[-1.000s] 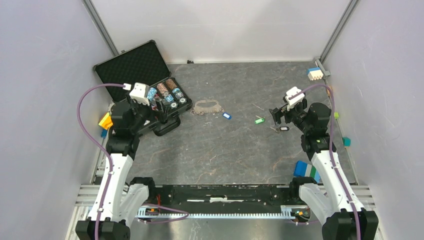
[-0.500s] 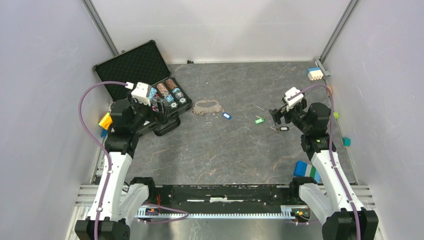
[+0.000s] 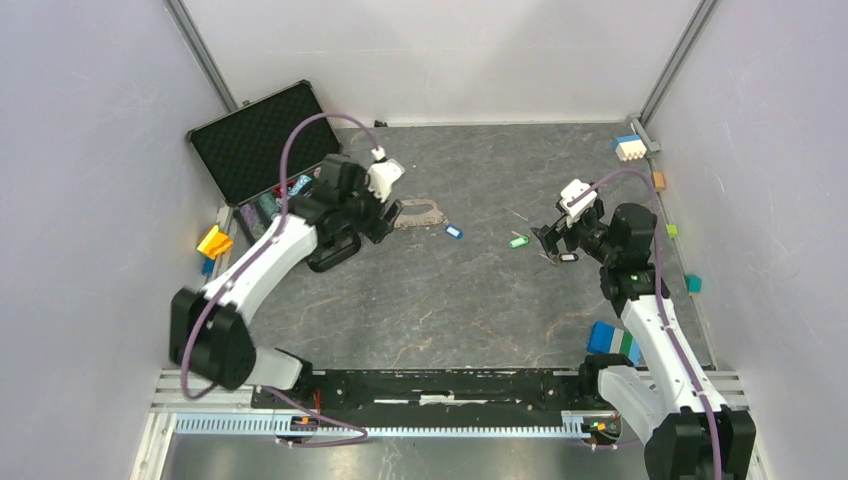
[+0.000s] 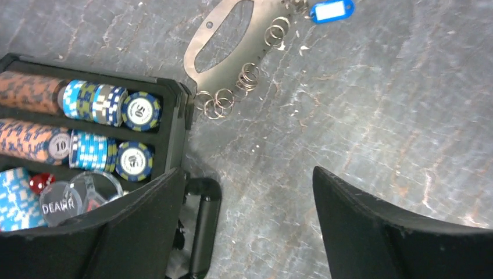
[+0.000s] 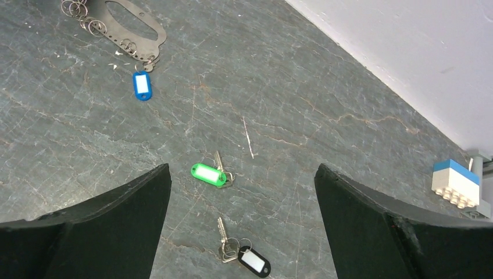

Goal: Put the keys on the keyring

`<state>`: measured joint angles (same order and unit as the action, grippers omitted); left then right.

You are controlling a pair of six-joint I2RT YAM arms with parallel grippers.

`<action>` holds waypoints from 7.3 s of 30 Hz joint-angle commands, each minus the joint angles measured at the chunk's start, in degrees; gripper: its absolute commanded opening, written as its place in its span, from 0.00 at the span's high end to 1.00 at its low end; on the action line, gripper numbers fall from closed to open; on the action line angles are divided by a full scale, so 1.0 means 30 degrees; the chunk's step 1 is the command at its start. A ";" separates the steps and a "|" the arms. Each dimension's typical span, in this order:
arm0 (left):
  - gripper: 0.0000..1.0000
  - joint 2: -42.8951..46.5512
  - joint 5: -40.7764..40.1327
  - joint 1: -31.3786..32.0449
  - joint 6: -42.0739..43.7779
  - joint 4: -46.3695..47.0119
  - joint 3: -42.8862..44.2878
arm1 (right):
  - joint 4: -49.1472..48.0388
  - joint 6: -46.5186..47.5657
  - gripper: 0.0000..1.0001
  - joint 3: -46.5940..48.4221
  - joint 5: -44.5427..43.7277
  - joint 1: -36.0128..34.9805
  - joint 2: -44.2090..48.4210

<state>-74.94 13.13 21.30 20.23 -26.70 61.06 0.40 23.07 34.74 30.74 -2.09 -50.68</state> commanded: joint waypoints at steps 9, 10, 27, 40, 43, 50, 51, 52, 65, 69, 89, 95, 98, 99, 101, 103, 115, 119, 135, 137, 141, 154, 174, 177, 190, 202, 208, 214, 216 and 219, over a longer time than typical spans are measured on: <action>0.34 -1.1746 -0.1258 0.2642 -0.1154 -0.4010 1.0404 | 0.0312 0.0930 0.02 -0.0183 0.0732 0.0081 -0.0950; 0.37 -1.2497 -0.1429 0.2750 -0.1183 -0.4499 1.1137 | 0.0335 0.0952 0.02 -0.0155 0.0710 0.0058 -0.1022; 0.56 -1.8365 -0.2887 0.2803 -0.0800 -0.8639 1.6870 | 0.0999 0.1128 0.02 0.0285 0.1385 0.0051 -0.1627; 0.56 -1.8505 -0.1250 0.2665 -0.0888 -0.8807 1.7441 | 0.1033 0.1183 0.02 0.0285 0.1634 0.0022 -0.1708; 0.55 -1.8905 -0.0784 0.2736 -0.0738 -0.8796 1.8336 | 0.1040 0.1187 0.02 0.0255 0.1662 0.0020 -0.1666; 0.55 -1.9905 -0.0790 0.3213 0.0412 -0.8796 1.9353 | 0.1018 0.1246 0.02 0.0201 0.1662 0.0016 -0.1641; 0.56 -2.0045 -0.0828 0.3216 0.0551 -0.8796 1.9401 | 0.1019 0.1246 0.02 0.0212 0.1691 0.0006 -0.1643; 0.56 -2.0121 -0.0785 0.3213 0.0723 -0.8800 1.9403 | 0.1023 0.1271 0.02 0.0197 0.1717 0.0014 -0.1662; 0.68 -2.0487 0.0307 0.3242 0.1956 -0.8800 1.9177 | 0.1043 0.1348 0.02 0.0170 0.1761 0.0022 -0.1677; 0.77 -2.0072 0.0482 0.3242 0.1892 -0.8811 1.8910 | 0.1066 0.1392 0.02 0.0166 0.1795 0.0021 -0.1724; 0.60 -1.8808 0.0284 0.3254 0.1514 -0.8796 1.8016 | 0.1007 0.1451 0.02 0.0081 0.1885 0.0014 -0.1803; 0.61 -1.8424 0.0425 0.3258 0.1439 -0.8796 1.7688 | 0.0992 0.1451 0.02 0.0076 0.1912 0.0007 -0.1804; 0.62 -1.8642 0.0818 0.3252 0.1434 -0.8793 1.7972 | 0.0995 0.1479 0.02 0.0050 0.1940 -0.0005 -0.1790; 0.63 -1.8748 0.0870 0.3242 0.1420 -0.8798 1.8116 | 0.0998 0.1480 0.02 0.0052 0.1919 0.0016 -0.1791; 0.63 -1.8900 0.0893 0.3242 0.1472 -0.8796 1.8235 | 0.1005 0.1509 0.02 0.0051 0.1911 0.0001 -0.1731; 0.63 -1.8992 0.0745 0.3251 0.1703 -0.8796 1.8156 | 0.1006 0.1517 0.02 0.0025 0.1911 0.0013 -0.1725; 0.52 -1.8945 0.0496 0.3243 0.2609 -0.8796 1.7924 | 0.1036 0.1595 0.02 0.0021 0.1999 -0.0062 -0.1938; 0.50 -1.8771 -0.0088 0.3247 0.2169 -0.8796 1.7851 | 0.1037 0.1626 0.02 0.0021 0.2006 -0.0100 -0.2024; 0.46 -1.7414 -0.0093 0.3242 -0.3811 -0.8796 1.6465 | 0.1117 0.1741 0.02 0.0051 0.1911 -0.0216 -0.2024; 0.48 -1.7464 -0.0036 0.3242 -0.4250 -0.8796 1.6495 | 0.1124 0.1740 0.02 0.0050 0.1917 -0.0212 -0.2001; 0.52 -1.8076 -0.0356 0.3214 -0.4984 -0.8796 1.7115 | 0.1106 0.1773 0.02 0.0006 0.1853 -0.0213 -0.1881; 0.53 -1.9437 -0.0814 0.2835 -0.7365 -0.8797 1.8173 | 0.1095 0.1831 0.02 -0.0066 0.1913 -0.0260 -0.1802; 0.65 -1.9558 -0.0316 0.2597 -0.8530 -0.8245 1.7411 | 0.1088 0.1919 0.02 -0.0096 0.2058 -0.0294 -0.1862; 0.69 -1.9568 -0.0360 0.2555 -0.8515 -0.8239 1.7410 | 0.1080 0.1919 0.02 -0.0103 0.2090 -0.0271 -0.1874; 0.80 -1.9685 -0.1027 0.2503 -0.8217 -0.8210 1.7382 | 0.1088 0.1923 0.02 -0.0125 0.2117 -0.0348 -0.1883; 0.92 -1.9287 -0.1476 0.2492 -0.7574 -0.8217 1.7247 | 0.1093 0.1978 0.02 -0.0155 0.2130 -0.0402 -0.1990; 0.98 -1.7872 0.0118 0.2492 -0.6109 -0.8240 1.6649 | 0.0969 0.1741 0.02 -0.0153 0.2441 -0.0462 -0.1836; 0.98 -1.4135 0.3777 0.2561 -0.2681 -0.8240 1.4587 | 0.0783 0.0512 0.02 0.0600 0.3852 -0.0770 -0.1811; 0.98 -1.2391 0.4714 0.2664 -0.1297 -0.8239 1.3649 | 0.1019 0.0342 0.02 0.1321 0.4636 -0.1239 -0.2027; 0.98 -0.9814 0.5733 0.2994 0.0621 -0.8239 1.2442 | 0.1123 0.0137 0.02 0.2533 0.5540 -0.2213 -0.2414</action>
<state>-117.54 21.52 29.06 10.44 -52.31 100.75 5.10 25.54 35.73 41.36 -5.48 -57.10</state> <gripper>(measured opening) 0.037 0.979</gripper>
